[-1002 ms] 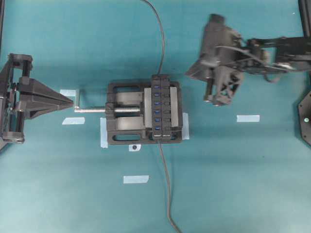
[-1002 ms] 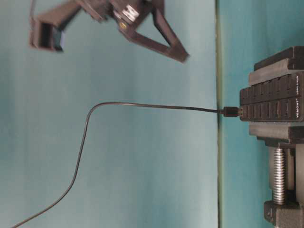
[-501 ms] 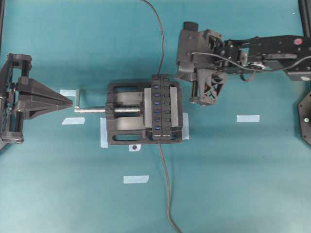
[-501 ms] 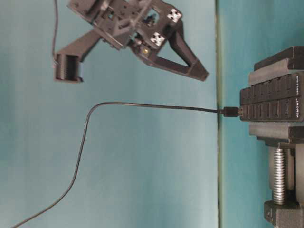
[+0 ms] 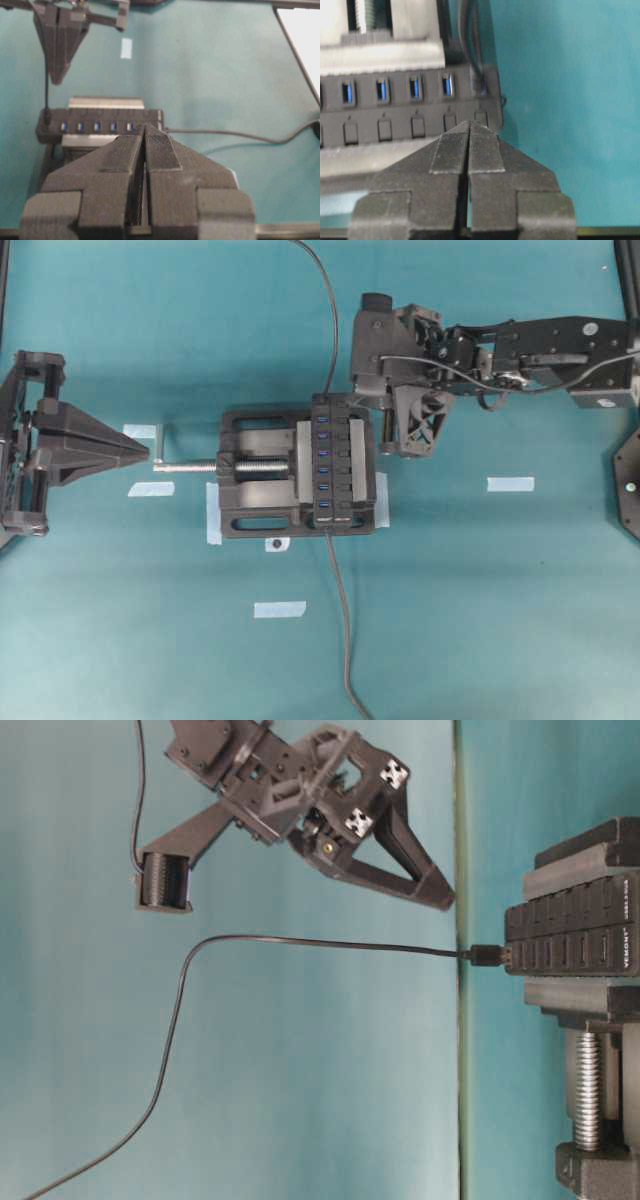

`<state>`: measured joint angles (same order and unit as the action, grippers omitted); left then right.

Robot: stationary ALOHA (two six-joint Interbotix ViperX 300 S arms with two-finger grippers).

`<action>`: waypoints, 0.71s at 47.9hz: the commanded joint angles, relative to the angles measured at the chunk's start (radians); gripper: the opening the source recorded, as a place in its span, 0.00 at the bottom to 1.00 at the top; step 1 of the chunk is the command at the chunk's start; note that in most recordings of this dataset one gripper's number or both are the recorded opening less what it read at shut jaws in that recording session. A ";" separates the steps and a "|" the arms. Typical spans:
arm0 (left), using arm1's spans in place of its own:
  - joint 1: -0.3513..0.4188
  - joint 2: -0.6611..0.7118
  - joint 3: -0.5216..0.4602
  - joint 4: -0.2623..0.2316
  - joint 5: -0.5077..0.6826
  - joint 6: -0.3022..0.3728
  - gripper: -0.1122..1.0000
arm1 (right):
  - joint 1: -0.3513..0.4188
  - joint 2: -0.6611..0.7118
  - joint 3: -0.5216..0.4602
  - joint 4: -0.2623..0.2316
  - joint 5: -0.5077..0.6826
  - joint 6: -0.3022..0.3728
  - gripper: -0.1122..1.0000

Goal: Insert the USB into the center port of the fixed hub
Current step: 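Lower the open right gripper over the USB plug at the hub's end port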

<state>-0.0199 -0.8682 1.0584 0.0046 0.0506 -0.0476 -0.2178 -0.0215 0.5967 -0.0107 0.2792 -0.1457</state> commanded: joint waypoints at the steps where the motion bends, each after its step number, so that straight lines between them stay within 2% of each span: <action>1: -0.002 0.003 -0.012 0.002 -0.006 -0.003 0.10 | -0.002 -0.002 -0.023 0.000 -0.017 -0.008 0.09; 9: -0.002 0.003 -0.012 0.002 -0.006 -0.003 0.10 | -0.002 0.009 -0.029 0.002 -0.023 -0.006 0.14; 13: -0.003 0.003 -0.014 0.002 -0.006 -0.003 0.10 | -0.002 0.008 -0.032 0.000 -0.043 -0.006 0.20; 19: -0.002 0.003 -0.012 0.002 -0.006 -0.002 0.10 | 0.000 0.011 -0.034 0.002 -0.075 -0.005 0.41; 25: -0.002 0.003 -0.012 0.002 -0.006 -0.003 0.10 | 0.002 0.021 -0.034 0.003 -0.081 -0.003 0.73; 28: -0.003 0.005 -0.012 0.002 -0.005 -0.003 0.10 | 0.003 0.028 -0.034 0.002 -0.081 -0.003 0.85; 30: -0.002 0.003 -0.012 0.002 -0.005 -0.003 0.10 | 0.005 0.029 -0.034 0.003 -0.086 -0.003 0.87; 34: -0.002 0.003 -0.012 0.002 -0.005 -0.003 0.10 | 0.005 0.038 -0.038 0.003 -0.097 -0.003 0.83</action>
<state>-0.0215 -0.8682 1.0584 0.0046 0.0506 -0.0476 -0.2178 0.0230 0.5844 -0.0107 0.1979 -0.1457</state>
